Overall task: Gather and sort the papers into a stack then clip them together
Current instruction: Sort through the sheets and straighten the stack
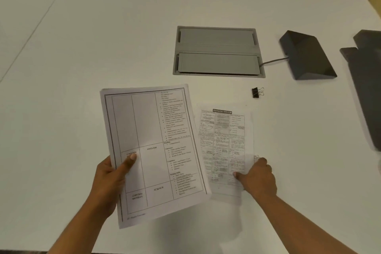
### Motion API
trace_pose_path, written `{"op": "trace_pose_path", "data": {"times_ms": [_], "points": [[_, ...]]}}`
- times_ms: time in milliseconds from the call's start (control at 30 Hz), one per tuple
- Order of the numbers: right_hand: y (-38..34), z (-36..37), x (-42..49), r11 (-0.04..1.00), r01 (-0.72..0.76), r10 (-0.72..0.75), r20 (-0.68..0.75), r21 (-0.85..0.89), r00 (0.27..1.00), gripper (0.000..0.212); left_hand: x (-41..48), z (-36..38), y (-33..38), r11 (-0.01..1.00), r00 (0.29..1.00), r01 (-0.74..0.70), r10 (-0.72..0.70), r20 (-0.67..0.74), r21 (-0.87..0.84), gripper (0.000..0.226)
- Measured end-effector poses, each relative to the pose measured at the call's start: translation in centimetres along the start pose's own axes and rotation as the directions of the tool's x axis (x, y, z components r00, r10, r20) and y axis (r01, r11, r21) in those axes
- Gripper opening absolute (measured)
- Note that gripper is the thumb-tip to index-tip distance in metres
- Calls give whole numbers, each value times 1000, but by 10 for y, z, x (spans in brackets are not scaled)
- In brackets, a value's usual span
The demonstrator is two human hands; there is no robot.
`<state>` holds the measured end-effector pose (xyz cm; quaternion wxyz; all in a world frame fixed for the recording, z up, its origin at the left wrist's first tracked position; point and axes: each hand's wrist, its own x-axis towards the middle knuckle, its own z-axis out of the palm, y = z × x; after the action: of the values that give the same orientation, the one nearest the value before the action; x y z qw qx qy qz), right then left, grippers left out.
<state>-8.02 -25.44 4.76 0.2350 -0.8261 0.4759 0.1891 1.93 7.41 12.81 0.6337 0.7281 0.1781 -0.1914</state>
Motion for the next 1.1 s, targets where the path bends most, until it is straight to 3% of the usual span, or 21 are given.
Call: {"op": "trace_pose_path", "data": {"times_ms": [133, 267, 367, 533, 767, 967, 1100], "points": [[6, -7, 14, 978, -52, 36, 81, 203, 996, 81, -3, 6, -2, 1000, 1000, 5, -5, -7, -8, 17], [10, -9, 20, 958, -34, 5, 104, 284, 995, 31, -1, 8, -1, 999, 999, 11, -12, -29, -31, 19], [15, -9, 22, 926, -37, 4, 89, 377, 996, 15, 2, 9, -2, 1000, 999, 12, -12, -36, -21, 19], [26, -13, 27, 920, -6, -10, 37, 392, 999, 11, 2, 9, -5, 1000, 999, 5, -4, -33, 27, 26], [37, -30, 27, 955, 81, -56, -93, 287, 994, 18, 3, 11, -11, 997, 998, 11, -7, -57, 81, 23], [36, -30, 26, 933, 66, -39, -81, 355, 996, 23, 3, 14, -12, 996, 999, 8, -4, -50, 90, 15], [34, -24, 27, 878, 46, -33, -35, 476, 999, 14, 3, 17, -12, 996, 999, 12, -7, -47, 92, 15]]}}
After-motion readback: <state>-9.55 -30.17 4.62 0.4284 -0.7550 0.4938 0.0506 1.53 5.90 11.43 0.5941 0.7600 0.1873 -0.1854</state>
